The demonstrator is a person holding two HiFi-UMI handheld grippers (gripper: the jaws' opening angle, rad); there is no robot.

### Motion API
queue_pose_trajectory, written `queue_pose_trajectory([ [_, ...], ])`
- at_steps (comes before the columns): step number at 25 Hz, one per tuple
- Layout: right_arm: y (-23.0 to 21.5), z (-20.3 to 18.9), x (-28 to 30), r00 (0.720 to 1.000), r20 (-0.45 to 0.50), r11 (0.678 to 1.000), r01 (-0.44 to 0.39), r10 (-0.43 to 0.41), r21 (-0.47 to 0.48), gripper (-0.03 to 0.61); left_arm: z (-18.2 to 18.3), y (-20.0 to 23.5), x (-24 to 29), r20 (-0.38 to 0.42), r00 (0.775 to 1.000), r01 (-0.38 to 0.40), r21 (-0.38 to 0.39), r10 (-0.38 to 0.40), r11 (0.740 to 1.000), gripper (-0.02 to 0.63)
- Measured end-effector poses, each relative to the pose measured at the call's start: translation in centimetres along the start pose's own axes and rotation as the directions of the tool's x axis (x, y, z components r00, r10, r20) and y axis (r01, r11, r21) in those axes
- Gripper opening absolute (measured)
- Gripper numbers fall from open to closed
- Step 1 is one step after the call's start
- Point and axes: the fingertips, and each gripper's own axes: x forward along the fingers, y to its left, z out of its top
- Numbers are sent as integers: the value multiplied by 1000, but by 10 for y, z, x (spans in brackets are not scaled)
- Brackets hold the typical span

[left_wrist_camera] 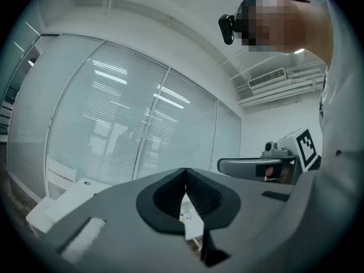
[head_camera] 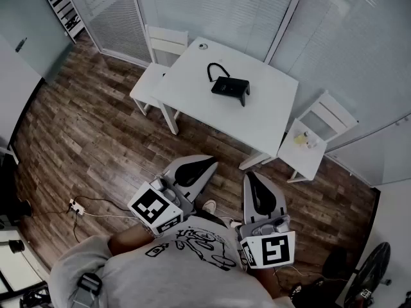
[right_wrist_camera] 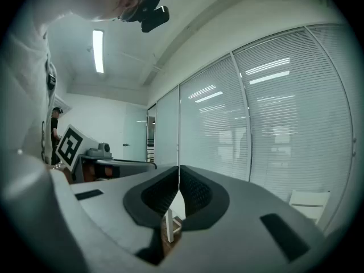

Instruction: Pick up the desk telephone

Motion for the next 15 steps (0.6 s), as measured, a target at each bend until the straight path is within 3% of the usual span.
queue_pose_trajectory([
  [15,-57,-7,-12,1000,19,998,13,-14,61,9,-13,-17,50,-21,1000,-12,-14,11,1000,5],
])
